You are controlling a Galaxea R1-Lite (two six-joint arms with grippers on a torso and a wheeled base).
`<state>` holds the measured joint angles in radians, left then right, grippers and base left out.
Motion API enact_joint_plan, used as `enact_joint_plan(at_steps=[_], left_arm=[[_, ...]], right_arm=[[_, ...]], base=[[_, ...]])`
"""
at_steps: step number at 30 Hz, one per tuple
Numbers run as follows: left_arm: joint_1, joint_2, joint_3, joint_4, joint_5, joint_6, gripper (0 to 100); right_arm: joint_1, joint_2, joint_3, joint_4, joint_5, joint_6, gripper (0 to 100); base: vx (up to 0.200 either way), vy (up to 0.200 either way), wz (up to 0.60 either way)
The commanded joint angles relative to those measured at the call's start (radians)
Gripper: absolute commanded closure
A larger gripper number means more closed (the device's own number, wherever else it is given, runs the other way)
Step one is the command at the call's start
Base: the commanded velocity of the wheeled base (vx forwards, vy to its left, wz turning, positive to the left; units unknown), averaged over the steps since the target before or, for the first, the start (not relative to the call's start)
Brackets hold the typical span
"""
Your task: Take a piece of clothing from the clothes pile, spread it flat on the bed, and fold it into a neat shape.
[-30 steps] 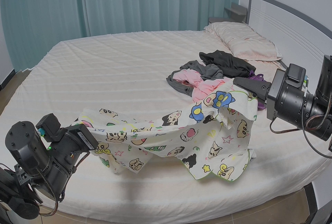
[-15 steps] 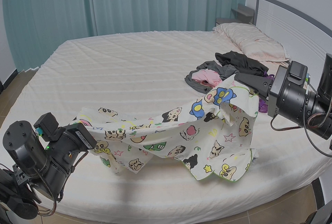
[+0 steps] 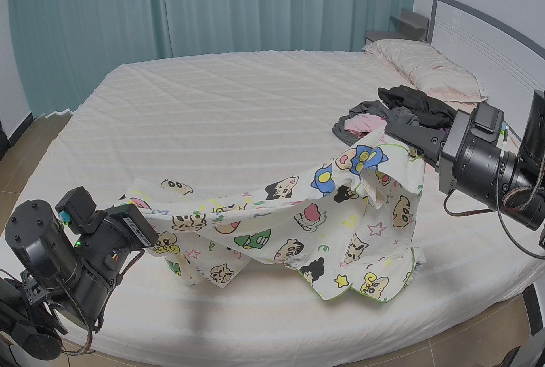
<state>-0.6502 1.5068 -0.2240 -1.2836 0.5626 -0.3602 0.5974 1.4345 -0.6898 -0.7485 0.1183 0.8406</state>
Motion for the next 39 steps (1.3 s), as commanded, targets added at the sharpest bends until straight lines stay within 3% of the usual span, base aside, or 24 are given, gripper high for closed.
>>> enact_joint_plan(at_steps=[1, 6, 23, 30, 39], left_arm=[[-0.002, 0.001, 0.005, 0.0, -0.001, -0.002, 100], [-0.003, 0.001, 0.008, 0.0, -0.003, -0.003, 100], [-0.048, -0.056, 0.058, 0.0, -0.004, -0.011, 100], [-0.074, -0.158, 0.08, 0.001, -0.004, -0.009, 100], [-0.081, -0.283, 0.072, 0.003, -0.007, 0.001, 100]], right_arm=[[-0.008, 0.001, 0.01, 0.008, 0.0, 0.0, 100], [-0.021, 0.001, 0.032, 0.006, 0.001, 0.0, 100], [-0.021, -0.063, 0.113, -0.002, 0.015, 0.005, 100], [-0.021, -0.236, 0.182, -0.002, 0.13, 0.006, 100], [-0.021, -0.467, 0.194, 0.0, 0.256, 0.005, 100]], base=[[0.0, 0.0, 0.0], [0.0, 0.0, 0.0], [-0.2, 0.0, 0.0], [-0.2, 0.0, 0.0], [0.0, 0.0, 0.0]])
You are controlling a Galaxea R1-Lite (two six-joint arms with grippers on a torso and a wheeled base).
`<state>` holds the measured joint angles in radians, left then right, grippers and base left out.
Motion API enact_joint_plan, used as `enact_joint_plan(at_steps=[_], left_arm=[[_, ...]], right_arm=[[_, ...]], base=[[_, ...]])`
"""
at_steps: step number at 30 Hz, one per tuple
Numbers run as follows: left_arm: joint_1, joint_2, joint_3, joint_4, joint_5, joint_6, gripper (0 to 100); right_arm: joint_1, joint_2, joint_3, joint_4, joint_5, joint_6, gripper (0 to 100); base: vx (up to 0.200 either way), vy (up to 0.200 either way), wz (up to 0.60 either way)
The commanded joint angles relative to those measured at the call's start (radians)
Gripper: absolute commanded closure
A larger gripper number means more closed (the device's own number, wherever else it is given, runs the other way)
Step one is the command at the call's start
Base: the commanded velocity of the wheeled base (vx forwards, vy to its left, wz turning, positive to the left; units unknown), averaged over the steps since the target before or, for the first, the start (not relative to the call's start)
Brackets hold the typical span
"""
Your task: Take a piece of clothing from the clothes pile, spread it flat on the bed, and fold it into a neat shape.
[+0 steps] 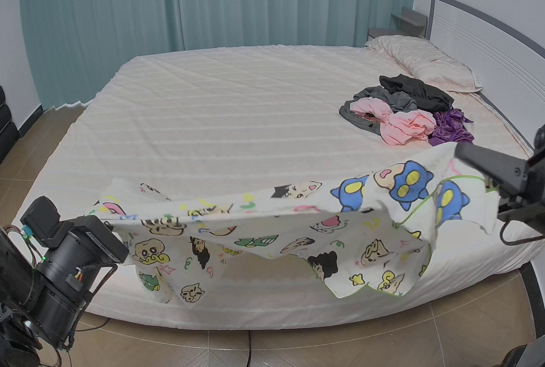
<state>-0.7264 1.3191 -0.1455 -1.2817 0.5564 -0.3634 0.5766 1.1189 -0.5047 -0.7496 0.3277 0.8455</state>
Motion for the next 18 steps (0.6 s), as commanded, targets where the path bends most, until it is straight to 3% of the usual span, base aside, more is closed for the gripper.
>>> enact_joint_plan(at_steps=[1, 5, 11, 14, 18], left_arm=[[0.002, -0.115, -0.019, 0.001, -0.001, 0.021, 100], [0.007, -0.126, -0.055, -0.001, 0.0, 0.07, 100], [0.022, -0.115, -0.12, 0.004, 0.002, 0.113, 100], [0.022, -0.107, -0.123, 0.004, 0.002, 0.115, 100], [0.082, 0.014, -0.144, 0.004, -0.006, 0.112, 100]], right_arm=[[0.0, -0.18, -0.002, -0.001, 0.067, 0.0, 100], [-0.014, -0.172, -0.051, -0.001, 0.068, 0.0, 100], [-0.13, -0.082, -0.147, 0.001, 0.117, 0.003, 100], [-0.142, -0.057, -0.163, -0.001, 0.125, 0.004, 100], [-0.224, 0.139, -0.255, -0.007, 0.129, 0.003, 100]], base=[[0.0, 0.0, 0.0], [0.0, 0.0, 0.0], [0.0, 0.0, 0.0], [0.0, 0.0, 0.0], [0.0, 0.0, 0.0]])
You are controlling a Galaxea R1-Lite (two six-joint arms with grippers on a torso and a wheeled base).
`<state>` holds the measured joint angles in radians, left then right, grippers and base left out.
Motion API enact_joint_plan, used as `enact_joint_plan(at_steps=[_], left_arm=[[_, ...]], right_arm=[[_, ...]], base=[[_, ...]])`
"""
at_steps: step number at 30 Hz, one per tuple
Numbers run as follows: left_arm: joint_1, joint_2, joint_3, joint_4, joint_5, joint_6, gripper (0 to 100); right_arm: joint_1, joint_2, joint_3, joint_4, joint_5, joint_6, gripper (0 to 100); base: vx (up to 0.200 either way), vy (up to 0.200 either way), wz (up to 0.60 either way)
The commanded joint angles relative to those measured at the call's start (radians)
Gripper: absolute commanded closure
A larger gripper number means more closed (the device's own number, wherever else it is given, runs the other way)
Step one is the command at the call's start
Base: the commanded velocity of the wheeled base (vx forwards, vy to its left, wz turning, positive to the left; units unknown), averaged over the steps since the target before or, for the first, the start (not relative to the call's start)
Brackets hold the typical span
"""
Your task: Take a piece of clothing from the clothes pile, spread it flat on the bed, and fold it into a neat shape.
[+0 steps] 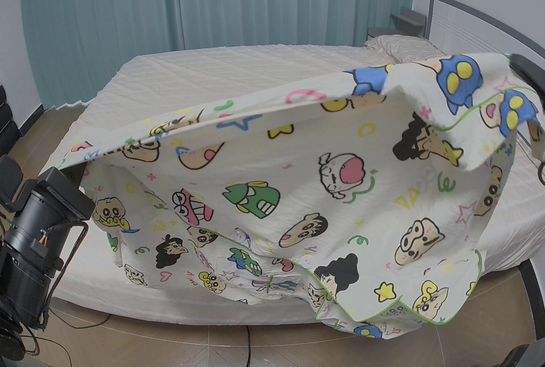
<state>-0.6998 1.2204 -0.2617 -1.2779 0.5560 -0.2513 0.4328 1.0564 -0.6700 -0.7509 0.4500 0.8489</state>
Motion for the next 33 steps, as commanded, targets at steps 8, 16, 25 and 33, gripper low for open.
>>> enact_joint_plan(at_steps=[8, 16, 25, 33], left_arm=[[0.108, 0.277, -0.133, 0.0, -0.002, -0.008, 100], [0.141, 0.436, -0.228, 0.0, -0.002, -0.042, 100], [0.204, 0.588, -0.326, 0.002, -0.004, -0.043, 100], [0.235, 0.715, -0.387, 0.04, -0.005, -0.045, 100]], right_arm=[[-0.134, 0.409, -0.252, -0.079, -0.02, 0.002, 100], [-0.132, 0.545, -0.327, -0.084, -0.096, 0.001, 100], [-0.134, 0.631, -0.379, -0.084, -0.125, 0.001, 100], [-0.129, 0.748, -0.419, -0.084, -0.163, -0.002, 100]], base=[[0.0, 0.0, 0.0], [0.175, 0.0, 0.0], [0.2, 0.0, 0.0], [0.2, 0.0, 0.0]])
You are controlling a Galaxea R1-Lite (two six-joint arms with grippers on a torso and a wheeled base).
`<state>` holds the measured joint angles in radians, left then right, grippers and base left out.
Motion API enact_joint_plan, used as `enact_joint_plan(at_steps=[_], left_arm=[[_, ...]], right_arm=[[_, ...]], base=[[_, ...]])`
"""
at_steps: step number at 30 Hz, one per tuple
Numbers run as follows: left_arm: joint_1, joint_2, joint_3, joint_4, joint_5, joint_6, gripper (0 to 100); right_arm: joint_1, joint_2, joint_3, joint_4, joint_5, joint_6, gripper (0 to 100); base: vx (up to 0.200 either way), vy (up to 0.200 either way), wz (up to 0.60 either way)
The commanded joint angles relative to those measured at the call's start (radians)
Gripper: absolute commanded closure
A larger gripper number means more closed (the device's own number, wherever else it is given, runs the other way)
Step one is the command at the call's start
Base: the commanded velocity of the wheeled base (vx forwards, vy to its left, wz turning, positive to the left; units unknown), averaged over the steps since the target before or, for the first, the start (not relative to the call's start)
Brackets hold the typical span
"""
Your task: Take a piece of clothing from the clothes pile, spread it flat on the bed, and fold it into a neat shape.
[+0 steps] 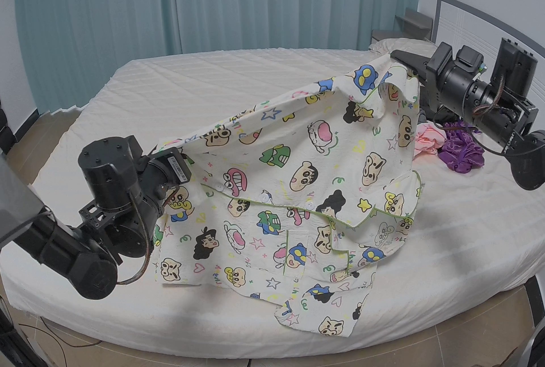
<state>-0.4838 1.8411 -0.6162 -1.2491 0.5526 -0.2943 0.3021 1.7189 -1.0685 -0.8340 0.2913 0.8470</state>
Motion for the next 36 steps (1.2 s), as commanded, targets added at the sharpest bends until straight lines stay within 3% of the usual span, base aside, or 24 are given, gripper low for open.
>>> enact_joint_plan(at_steps=[1, 10, 19, 20, 22, 23, 28, 31, 36], left_arm=[[0.024, 0.118, -0.042, 0.01, -0.002, -0.003, 100], [0.041, 0.239, -0.057, 0.01, -0.003, -0.005, 100], [0.059, 0.337, -0.114, 0.008, -0.003, -0.031, 100], [0.071, 0.36, -0.145, 0.008, -0.002, -0.042, 0], [0.076, 0.371, -0.163, 0.007, -0.002, -0.051, 0], [0.093, 0.402, -0.208, 0.008, 0.0, -0.069, 0], [0.139, 0.455, -0.275, 0.008, 0.001, -0.074, 0], [0.191, 0.471, -0.3, 0.008, 0.001, -0.074, 0], [0.257, 0.484, -0.339, 0.027, 0.001, -0.048, 0]], right_arm=[[0.002, 0.105, -0.022, 0.0, -0.006, 0.0, 100], [0.003, 0.217, -0.022, 0.0, -0.023, -0.002, 100], [0.011, 0.323, -0.06, 0.0, -0.096, -0.003, 100], [0.012, 0.347, -0.074, 0.0, -0.107, -0.003, 100], [0.012, 0.361, -0.084, 0.0, -0.112, -0.002, 100], [0.018, 0.404, -0.114, 0.001, -0.132, -0.002, 0], [0.025, 0.499, -0.215, 0.012, -0.238, 0.006, 0], [0.018, 0.554, -0.291, 0.013, -0.339, 0.035, 0], [0.005, 0.593, -0.341, 0.027, -0.394, 0.061, 0]], base=[[0.2, 0.0, 0.0], [0.044, 0.0, 0.0], [0.0, 0.0, 0.0], [0.0, 0.0, 0.0], [0.0, 0.0, 0.0], [0.0, 0.0, 0.0], [0.0, 0.0, 0.0], [0.0, 0.0, 0.0], [0.0, 0.0, 0.0]])
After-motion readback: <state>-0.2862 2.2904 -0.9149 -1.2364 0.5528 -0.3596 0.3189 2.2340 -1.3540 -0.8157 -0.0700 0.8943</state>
